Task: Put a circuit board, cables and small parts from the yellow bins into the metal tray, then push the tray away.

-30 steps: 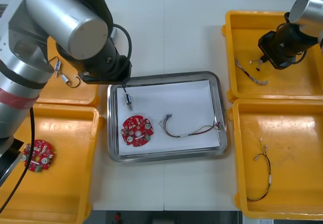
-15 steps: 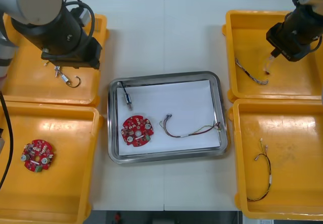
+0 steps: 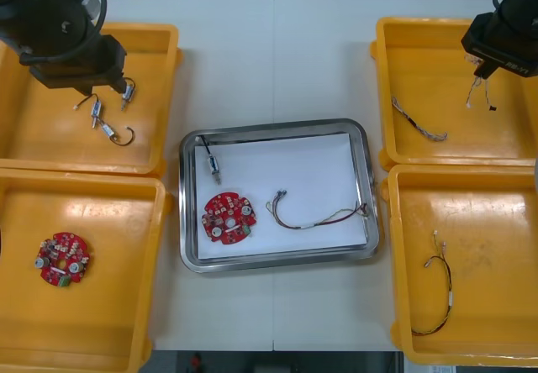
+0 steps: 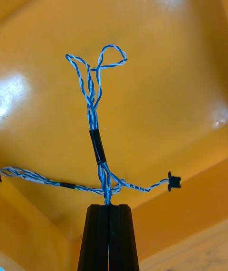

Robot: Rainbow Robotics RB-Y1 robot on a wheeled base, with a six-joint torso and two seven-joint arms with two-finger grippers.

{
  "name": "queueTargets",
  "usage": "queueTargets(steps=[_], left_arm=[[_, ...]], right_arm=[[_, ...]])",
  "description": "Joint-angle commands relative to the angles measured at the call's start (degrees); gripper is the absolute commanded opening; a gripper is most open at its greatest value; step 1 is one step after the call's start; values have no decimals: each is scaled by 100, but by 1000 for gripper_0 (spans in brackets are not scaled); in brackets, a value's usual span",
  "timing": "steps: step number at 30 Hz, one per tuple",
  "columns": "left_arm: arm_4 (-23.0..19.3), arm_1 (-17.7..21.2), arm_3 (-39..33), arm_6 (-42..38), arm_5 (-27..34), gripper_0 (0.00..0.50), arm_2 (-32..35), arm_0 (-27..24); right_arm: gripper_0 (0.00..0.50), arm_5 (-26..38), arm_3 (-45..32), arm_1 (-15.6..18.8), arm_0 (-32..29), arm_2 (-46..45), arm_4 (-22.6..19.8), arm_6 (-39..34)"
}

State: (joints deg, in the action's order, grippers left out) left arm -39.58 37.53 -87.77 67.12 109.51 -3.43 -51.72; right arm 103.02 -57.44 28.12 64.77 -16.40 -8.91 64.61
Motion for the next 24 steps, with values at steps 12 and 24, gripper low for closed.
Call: queueTargets(steps=[12,24], left_arm=[[302,395,1174,1111,49,500,193,-866],[627,395,1781,1752,49,500,193,-936]], right_arm=[[0,698,-2878,115,-861,111,-322,1229],[0,698,-3784,361,-1072,445,-718,2530]])
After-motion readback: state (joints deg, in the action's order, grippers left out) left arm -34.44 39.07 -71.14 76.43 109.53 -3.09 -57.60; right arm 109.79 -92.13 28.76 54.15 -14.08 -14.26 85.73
